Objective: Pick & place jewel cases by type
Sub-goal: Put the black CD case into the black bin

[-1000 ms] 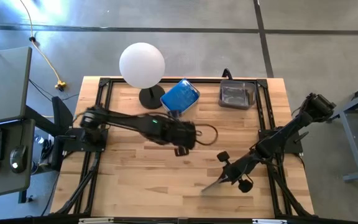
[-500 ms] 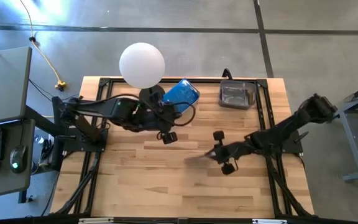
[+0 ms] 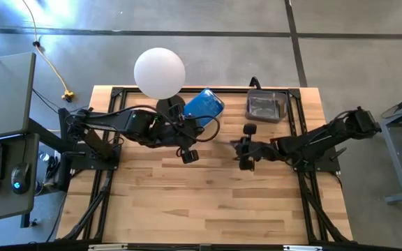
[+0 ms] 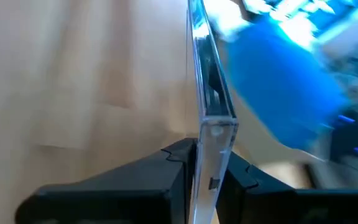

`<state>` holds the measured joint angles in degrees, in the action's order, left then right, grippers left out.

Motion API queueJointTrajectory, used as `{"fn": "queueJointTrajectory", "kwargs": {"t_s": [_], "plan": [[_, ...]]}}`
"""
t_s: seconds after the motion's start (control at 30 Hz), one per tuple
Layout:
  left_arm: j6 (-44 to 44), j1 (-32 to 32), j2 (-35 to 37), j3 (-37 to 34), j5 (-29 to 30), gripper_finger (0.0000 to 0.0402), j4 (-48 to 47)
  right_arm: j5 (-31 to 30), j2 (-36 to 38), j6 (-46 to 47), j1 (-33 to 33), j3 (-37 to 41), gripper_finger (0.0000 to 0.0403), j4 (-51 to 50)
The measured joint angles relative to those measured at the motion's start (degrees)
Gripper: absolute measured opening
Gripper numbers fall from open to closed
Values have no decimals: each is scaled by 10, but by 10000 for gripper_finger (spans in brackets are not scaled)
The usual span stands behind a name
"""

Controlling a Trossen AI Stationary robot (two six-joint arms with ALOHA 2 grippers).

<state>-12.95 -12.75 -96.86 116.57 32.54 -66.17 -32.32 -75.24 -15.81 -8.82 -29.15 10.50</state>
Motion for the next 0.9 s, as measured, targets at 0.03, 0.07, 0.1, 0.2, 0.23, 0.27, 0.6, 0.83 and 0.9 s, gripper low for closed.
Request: {"fn": "queueJointTrajectory", "kwargs": {"t_s": [0.03, 0.07, 0.1, 0.2, 0.23, 0.27, 0.6, 0.83, 0.9], "plan": [[0, 0, 0, 0, 0, 43, 0, -23, 0, -3, 5, 0, 37, 0], [0, 0, 0, 0, 0, 43, 0, -45, 0, -6, 11, 0, 31, 0], [4, 0, 0, 0, 0, 43, 0, -62, 0, -10, 15, 0, 24, 0], [9, 0, 0, 0, 0, 43, 0, -122, 0, -24, 28, 0, 20, 0], [10, 0, 0, 0, 0, 43, 0, -146, 0, -26, 31, 0, 20, -1], [11, 0, 0, 0, 0, 43, 0, -174, 0, -28, 33, 0, 21, -2], [11, 0, 0, 0, 0, 43, 0, -403, 37, -92, 57, 0, 20, -4], [11, 0, 0, 0, 0, 43, -1, -433, 87, -46, 98, 0, 36, -71], [11, 0, 0, 0, 0, 43, -1, -415, 99, 24, 114, 0, 34, -124]]}}
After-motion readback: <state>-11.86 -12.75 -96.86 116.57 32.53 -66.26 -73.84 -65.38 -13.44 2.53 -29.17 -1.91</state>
